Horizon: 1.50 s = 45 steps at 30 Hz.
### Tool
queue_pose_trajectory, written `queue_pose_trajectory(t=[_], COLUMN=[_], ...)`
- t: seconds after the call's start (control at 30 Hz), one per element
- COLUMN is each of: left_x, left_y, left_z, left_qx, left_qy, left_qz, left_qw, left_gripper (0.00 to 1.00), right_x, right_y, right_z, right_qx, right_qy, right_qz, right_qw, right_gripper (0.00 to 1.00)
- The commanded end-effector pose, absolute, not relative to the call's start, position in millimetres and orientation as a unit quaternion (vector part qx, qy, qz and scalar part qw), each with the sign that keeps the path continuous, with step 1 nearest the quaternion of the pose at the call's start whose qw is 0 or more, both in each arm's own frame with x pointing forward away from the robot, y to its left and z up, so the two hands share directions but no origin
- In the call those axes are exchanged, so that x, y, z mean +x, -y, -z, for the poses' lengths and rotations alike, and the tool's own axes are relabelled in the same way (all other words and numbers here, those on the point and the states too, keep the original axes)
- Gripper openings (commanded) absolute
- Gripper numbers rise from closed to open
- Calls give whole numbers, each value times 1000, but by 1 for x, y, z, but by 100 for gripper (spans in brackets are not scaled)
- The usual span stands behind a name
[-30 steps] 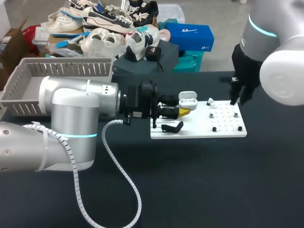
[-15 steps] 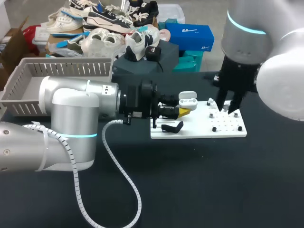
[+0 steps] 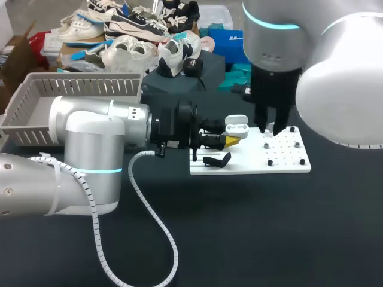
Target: Pick up each earbud case from the left stands, insert the matching earbuds, close the lid, and place the case in the box.
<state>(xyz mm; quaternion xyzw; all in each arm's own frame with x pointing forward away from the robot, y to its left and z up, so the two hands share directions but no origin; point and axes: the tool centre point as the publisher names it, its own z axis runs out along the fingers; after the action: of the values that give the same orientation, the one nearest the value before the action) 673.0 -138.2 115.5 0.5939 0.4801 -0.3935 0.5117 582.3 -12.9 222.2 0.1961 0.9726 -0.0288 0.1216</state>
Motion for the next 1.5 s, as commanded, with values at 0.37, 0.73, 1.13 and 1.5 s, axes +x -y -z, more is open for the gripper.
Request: queue_pose_trajectory(t=[0.37, 0.73, 1.13, 1.5], left_x=[674, 674, 674, 674], left_y=[138, 138, 138, 138], left_z=[-115, -115, -115, -115], left_qx=[595, 595, 595, 595], left_qy=[-480, -480, -480, -480], left_qz=[394, 394, 394, 394], left_qw=[511, 511, 511, 511], left_gripper=[0, 0, 0, 0], right_x=[631, 643, 648, 648], right_y=[-9, -17, -26, -26], right_z=[-204, -193, -187, -178], right_qx=[176, 185, 204, 212], right_qy=[-975, -973, -969, -968], right_qz=[65, 56, 50, 49], right_qw=[120, 124, 128, 120], right_gripper=[0, 0, 0, 0])
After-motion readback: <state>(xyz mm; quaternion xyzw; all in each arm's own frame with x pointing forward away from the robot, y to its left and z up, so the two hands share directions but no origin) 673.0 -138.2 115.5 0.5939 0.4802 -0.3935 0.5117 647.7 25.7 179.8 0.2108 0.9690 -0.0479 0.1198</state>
